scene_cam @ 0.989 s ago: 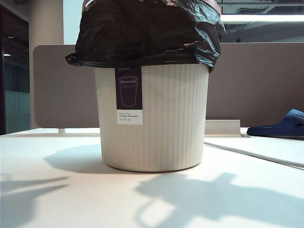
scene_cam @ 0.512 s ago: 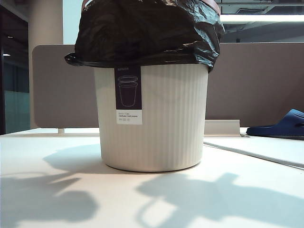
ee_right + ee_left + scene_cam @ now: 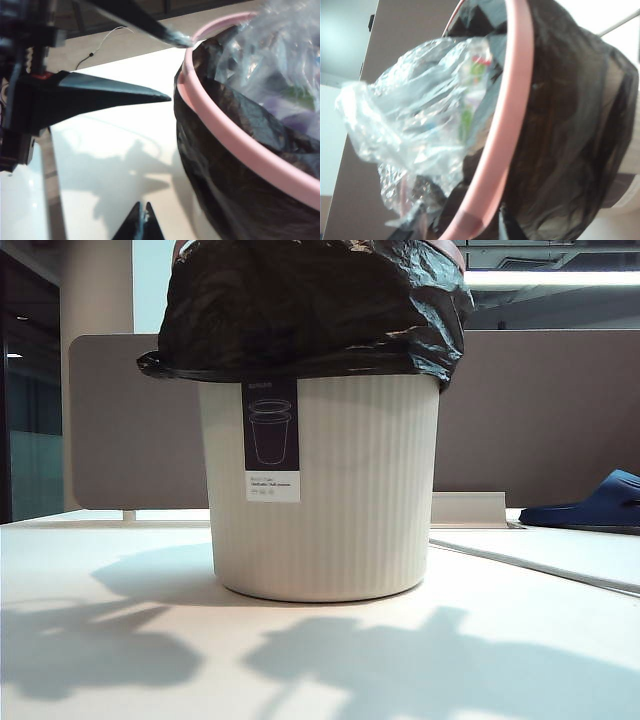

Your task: Open the ring lid of the trash can, pull out the black garbage bag inside, and place it on the table.

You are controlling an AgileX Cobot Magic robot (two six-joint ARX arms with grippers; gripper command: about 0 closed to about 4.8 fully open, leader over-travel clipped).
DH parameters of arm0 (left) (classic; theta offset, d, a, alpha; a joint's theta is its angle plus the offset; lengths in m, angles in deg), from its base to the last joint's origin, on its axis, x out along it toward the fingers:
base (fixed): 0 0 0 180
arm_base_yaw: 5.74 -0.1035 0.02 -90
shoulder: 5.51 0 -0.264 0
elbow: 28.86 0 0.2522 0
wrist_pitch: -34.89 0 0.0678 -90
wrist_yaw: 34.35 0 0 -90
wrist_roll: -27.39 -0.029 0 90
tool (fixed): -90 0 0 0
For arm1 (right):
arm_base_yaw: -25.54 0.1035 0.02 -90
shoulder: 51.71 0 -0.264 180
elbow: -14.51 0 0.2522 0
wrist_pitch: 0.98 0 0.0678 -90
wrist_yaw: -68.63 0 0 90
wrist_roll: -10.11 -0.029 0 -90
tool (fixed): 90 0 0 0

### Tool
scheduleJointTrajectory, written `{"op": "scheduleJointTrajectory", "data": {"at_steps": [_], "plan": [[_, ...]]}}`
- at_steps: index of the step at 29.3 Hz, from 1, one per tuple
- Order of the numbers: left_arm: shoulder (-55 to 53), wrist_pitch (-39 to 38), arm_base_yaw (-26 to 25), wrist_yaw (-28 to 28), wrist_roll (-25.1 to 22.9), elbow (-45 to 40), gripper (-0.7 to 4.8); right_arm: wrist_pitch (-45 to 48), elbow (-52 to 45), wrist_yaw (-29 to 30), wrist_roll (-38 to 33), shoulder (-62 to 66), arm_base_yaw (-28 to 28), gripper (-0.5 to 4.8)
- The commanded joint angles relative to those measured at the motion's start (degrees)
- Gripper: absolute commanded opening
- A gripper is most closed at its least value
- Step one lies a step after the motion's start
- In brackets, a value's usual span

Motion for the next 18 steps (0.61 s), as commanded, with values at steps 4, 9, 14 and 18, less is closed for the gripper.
{"op": "scheduleJointTrajectory", "data": {"at_steps": [4, 9, 14, 18], "plan": [[0.81, 0.77, -4.94, -2.21, 3.63, 0.26, 3.55, 0.11, 0.39, -1.51, 1.25, -0.35, 0.37, -0.04], [2.73, 0.72, -6.78, -7.1, 7.15, 0.28, 3.53, -0.96, 0.39, -2.58, 1.27, -1.11, 0.17, -0.04], [4.5, 0.11, -6.75, -11.96, 7.65, 0.28, 3.44, -1.16, 0.39, -2.58, 1.29, -1.55, 0.13, -0.04], [4.42, -1.36, -6.8, -11.91, 7.74, 0.28, 3.44, -1.16, 0.39, -2.56, 1.27, -1.55, 0.13, -0.04]]}}
